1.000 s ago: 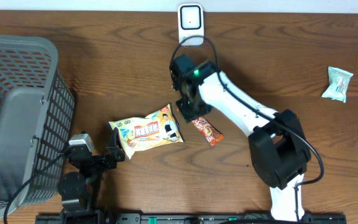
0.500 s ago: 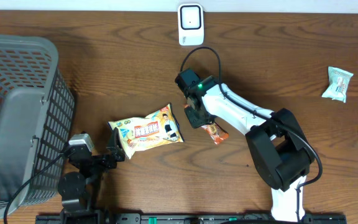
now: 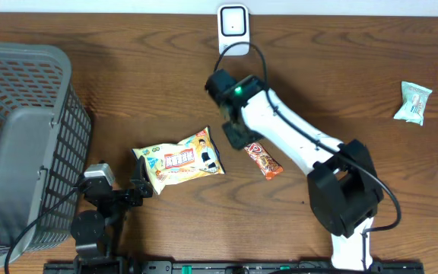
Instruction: Scan the item barcode
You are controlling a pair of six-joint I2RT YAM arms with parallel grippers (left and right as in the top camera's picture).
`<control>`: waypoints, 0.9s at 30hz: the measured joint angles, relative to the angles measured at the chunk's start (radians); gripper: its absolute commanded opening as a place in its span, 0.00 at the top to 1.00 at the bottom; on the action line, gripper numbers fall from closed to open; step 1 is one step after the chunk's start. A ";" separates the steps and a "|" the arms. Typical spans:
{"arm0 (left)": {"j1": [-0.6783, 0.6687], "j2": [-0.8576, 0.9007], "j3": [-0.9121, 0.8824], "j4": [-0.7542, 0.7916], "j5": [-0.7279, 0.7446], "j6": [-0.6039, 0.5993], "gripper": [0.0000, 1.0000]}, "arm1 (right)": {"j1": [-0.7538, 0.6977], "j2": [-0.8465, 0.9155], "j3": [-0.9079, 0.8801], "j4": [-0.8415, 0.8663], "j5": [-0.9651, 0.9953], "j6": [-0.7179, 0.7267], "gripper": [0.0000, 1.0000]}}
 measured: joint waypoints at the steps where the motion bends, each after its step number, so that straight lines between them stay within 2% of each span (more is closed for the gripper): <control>1: 0.000 0.000 0.000 0.000 0.000 0.000 0.02 | 0.011 0.000 -0.028 0.017 0.008 -0.002 0.47; 6: 0.000 0.000 0.000 0.000 0.000 0.000 0.02 | 0.053 0.000 -0.174 0.139 0.077 0.000 0.49; 12: 0.000 0.000 0.000 0.000 0.000 0.000 0.02 | 0.051 -0.032 -0.319 0.354 0.193 -0.020 0.63; 13: 0.000 0.000 0.000 0.000 0.000 0.000 0.02 | 0.051 -0.042 -0.340 0.385 0.206 -0.029 0.68; 16: 0.000 0.000 0.000 0.000 0.000 0.000 0.02 | 0.051 -0.075 -0.420 0.473 0.237 -0.087 0.99; 22: 0.000 0.000 0.000 0.000 0.000 0.000 0.02 | 0.049 -0.100 -0.485 0.442 0.261 -0.130 0.99; 27: 0.000 0.000 0.000 0.000 0.000 0.000 0.02 | 0.010 -0.085 -0.397 0.244 0.055 -0.196 0.99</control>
